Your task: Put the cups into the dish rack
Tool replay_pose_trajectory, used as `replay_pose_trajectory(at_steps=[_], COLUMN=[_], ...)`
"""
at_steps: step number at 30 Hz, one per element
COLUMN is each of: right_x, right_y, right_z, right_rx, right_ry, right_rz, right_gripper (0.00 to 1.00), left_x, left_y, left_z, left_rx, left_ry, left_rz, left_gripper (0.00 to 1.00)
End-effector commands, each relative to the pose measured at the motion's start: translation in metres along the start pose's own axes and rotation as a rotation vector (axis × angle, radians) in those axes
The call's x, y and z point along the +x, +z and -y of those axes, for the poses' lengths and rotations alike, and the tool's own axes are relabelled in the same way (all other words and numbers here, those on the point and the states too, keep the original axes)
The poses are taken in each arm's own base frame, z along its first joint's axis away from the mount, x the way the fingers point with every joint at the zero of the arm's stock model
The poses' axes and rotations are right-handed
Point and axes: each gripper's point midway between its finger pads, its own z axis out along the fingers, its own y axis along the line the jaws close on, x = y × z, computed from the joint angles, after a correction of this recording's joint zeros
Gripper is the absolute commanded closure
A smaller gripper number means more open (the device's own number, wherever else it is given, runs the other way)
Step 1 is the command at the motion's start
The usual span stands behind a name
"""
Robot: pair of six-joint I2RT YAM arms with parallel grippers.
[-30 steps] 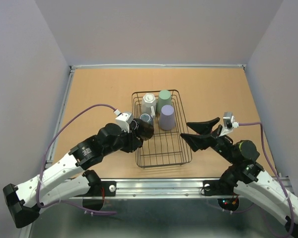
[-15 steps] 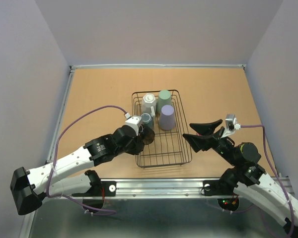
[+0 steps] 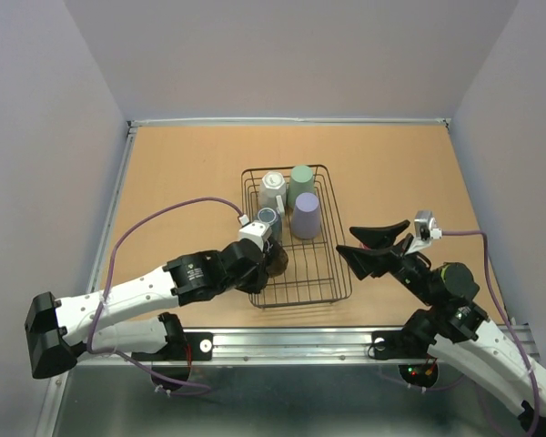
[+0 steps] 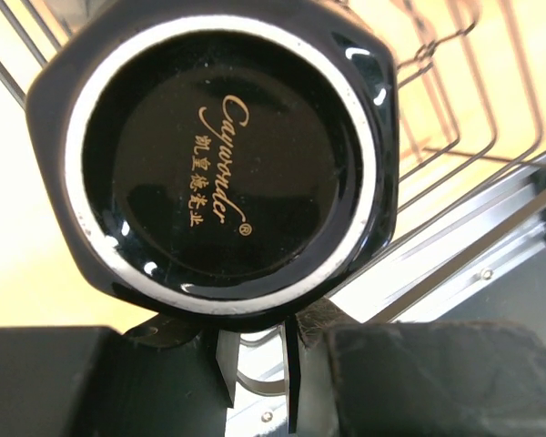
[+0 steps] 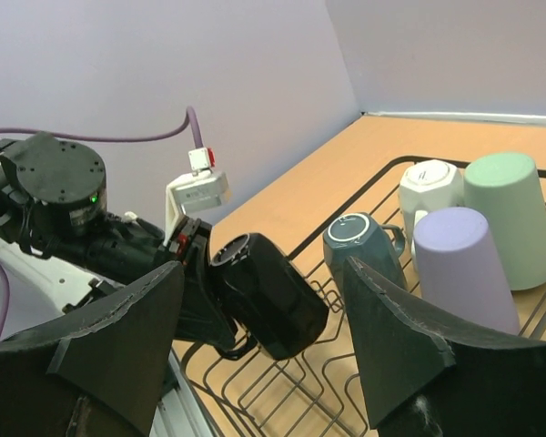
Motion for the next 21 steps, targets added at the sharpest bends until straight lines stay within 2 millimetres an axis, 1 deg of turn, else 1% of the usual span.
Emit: replay_pose_trajectory(at_steps=[1,5,13,16,17,19,20,21], right_x=[0.002,0.002,0.006,0.007,0.008,0.007,0.008,0.008], right_y=[-0.003,-0.006,-0.010,-0.010,-0.010,-0.010,-0.010,-0.010], right_z=[0.003,0.003,0.007,0.008,0.009,0.010,0.009,0.010], right_rx=[0.009,0.013,0.028,0.037,0.038,0.042,0.041,0.043], right_ry=[-0.012,-0.010,-0.008,-0.008,-0.008,-0.010,-0.009,-0.010], right_rz=[0.006,0.007,-0.006,-0.006,-0.009,-0.007,-0.009,-0.008], right_gripper=[0.24,0.24,0.25,0.24,0.24,0.24,0.24,0.24], left_x=[-0.020,-0.008,0.010,0.018,0.019,0.026,0.028,0.032], left_y=[-0.006,0.002,0.013,0.016,0.016,0.018,0.019,0.020], left_z=[0.012,0.012,0.017,0.017,0.018,0.017,0.016,0.015], left_rx=[-0.014,-0.029,0.000,0.000,0.000,-0.005,-0.009,-0.016], left_ry=[-0.078,-0.119,-0.166,-0.179,-0.189,-0.190,-0.190,-0.195], left_rz=[0.079,0.061,0.031,0.015,0.014,-0.001,-0.006,-0.014], left_gripper=[1.00,1.00,1.00,0.85,0.76,0.64,0.54,0.47])
